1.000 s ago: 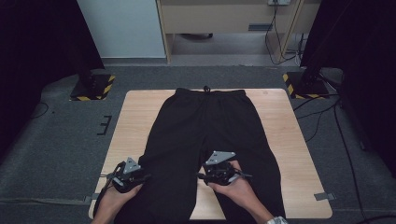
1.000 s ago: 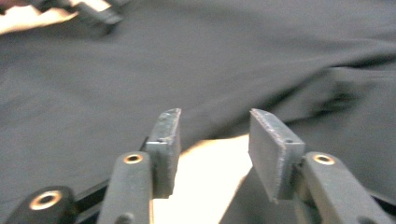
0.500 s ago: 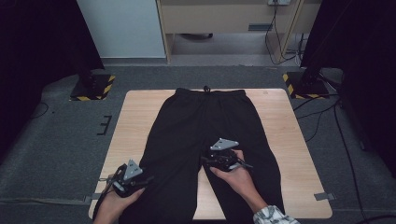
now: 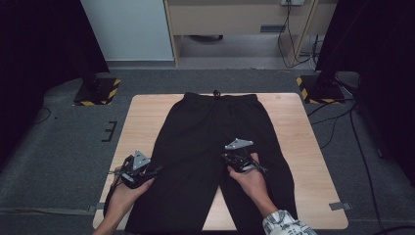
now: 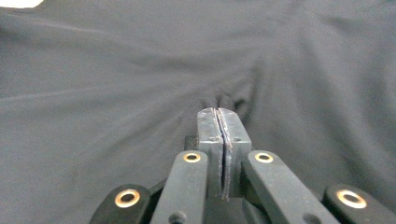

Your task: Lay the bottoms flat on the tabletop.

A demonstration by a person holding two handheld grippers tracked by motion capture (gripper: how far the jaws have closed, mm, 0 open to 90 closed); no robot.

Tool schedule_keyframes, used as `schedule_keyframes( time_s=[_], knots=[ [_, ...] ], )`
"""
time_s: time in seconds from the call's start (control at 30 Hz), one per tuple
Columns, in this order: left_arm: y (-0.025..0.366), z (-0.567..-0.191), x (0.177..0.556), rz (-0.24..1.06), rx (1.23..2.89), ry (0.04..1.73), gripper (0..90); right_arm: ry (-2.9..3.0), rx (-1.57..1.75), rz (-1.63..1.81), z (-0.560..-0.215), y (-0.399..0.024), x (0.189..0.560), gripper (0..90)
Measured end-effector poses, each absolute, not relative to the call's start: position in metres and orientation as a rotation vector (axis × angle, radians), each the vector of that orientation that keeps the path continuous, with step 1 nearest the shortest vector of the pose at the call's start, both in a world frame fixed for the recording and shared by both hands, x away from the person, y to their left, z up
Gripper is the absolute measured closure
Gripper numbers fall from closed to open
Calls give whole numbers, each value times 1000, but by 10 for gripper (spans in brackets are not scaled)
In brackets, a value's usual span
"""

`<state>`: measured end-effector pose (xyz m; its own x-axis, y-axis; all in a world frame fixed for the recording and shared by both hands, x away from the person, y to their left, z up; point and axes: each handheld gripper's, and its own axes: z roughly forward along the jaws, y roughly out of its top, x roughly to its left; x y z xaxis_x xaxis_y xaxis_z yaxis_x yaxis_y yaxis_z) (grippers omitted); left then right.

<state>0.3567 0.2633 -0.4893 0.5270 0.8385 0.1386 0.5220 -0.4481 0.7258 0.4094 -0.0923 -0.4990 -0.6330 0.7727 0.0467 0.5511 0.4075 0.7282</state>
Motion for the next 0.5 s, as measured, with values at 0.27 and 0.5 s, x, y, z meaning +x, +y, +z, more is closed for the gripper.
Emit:
schedule_keyframes(
  time_s=[0.27, 0.5],
  knots=[
    [282, -494, 378, 640, 2110, 1164, 237, 2285, 1148, 1155, -490, -134, 399, 410],
    [302, -498, 396, 591, 2080, 1193, 117, 2125, 1248, 1129, -488, -211, 398, 145]
  ],
)
